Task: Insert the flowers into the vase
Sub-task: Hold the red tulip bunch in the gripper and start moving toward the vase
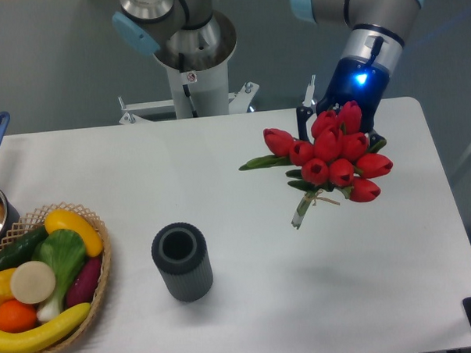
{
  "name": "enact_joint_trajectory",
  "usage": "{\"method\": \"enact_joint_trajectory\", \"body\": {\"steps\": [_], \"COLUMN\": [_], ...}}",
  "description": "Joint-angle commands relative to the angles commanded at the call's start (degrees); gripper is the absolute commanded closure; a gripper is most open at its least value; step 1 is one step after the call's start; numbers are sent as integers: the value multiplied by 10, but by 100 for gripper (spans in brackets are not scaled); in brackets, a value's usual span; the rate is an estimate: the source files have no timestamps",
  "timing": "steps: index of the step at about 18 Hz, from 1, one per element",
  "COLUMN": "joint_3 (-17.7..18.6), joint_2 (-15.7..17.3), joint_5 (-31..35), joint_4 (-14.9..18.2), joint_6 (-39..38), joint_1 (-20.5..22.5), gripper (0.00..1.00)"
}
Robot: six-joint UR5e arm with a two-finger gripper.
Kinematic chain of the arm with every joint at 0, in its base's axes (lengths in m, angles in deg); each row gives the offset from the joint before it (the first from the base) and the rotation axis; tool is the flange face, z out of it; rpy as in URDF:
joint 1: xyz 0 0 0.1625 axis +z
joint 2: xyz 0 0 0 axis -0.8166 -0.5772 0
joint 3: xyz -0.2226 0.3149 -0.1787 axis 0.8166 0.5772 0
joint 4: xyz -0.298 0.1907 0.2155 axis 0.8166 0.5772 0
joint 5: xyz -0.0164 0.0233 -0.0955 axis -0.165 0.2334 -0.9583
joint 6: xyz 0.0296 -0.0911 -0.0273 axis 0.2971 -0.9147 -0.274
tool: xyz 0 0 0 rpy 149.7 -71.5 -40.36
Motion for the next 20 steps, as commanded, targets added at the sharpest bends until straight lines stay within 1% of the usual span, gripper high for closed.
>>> {"method": "enact_joint_trajectory", "body": {"steps": [2, 4, 20], "joint_3": [14, 15, 4], "joint_2": [7, 7, 3], "joint_5": [-1, -1, -2], "joint_4": [-3, -5, -5], "joint_6": [16, 19, 11], "joint_1": [3, 3, -8], "gripper": [68, 68, 67]}}
